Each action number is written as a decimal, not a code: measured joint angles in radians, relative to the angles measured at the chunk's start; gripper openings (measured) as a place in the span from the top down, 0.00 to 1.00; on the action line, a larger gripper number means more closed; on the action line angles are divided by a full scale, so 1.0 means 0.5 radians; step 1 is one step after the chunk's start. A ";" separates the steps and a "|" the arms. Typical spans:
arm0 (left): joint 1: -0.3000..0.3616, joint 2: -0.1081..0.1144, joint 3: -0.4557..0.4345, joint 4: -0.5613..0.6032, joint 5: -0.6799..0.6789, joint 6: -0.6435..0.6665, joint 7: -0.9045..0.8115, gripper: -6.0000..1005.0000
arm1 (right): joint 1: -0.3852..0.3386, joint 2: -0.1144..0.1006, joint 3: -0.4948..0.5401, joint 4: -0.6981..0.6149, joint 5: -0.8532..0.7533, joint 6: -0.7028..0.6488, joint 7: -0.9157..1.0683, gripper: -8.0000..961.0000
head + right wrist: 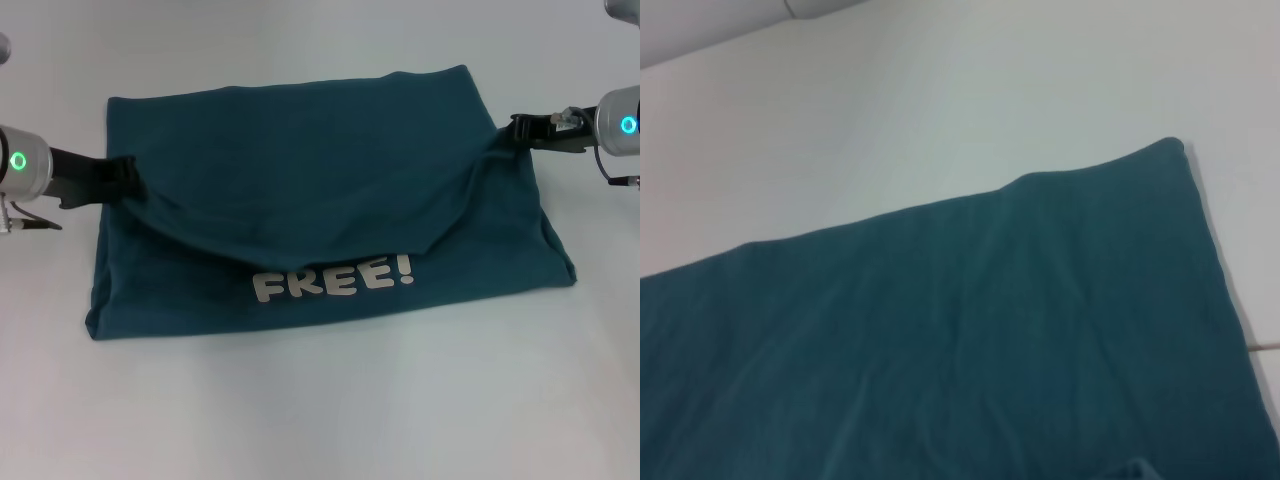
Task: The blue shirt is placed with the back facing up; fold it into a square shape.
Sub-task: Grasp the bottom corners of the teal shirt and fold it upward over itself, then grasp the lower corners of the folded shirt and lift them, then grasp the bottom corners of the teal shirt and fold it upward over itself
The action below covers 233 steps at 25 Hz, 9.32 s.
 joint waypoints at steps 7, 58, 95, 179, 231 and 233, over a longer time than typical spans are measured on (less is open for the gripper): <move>0.009 0.004 -0.041 0.074 -0.014 -0.013 -0.022 0.88 | 0.004 0.005 0.007 -0.024 0.014 0.039 0.053 0.81; 0.877 -0.174 -0.326 0.437 -0.894 0.656 0.379 0.27 | -0.807 -0.058 0.426 -0.106 0.898 -1.530 -0.764 0.27; 0.715 -0.229 -0.231 0.211 -0.636 0.382 0.548 0.35 | -0.842 -0.091 0.523 -0.117 0.831 -1.484 -0.733 0.21; 0.563 0.072 -0.332 0.773 -0.227 1.782 0.096 0.96 | -0.275 -0.207 0.347 -0.889 -0.274 -2.159 0.174 0.95; 0.719 0.045 -0.166 0.997 -0.040 2.276 0.127 0.96 | -0.558 -0.378 0.033 -0.602 0.089 -2.427 0.107 0.94; 0.675 0.052 -0.230 0.996 -0.048 2.254 0.128 0.96 | -0.546 -0.381 0.093 -0.604 0.089 -2.415 0.105 0.94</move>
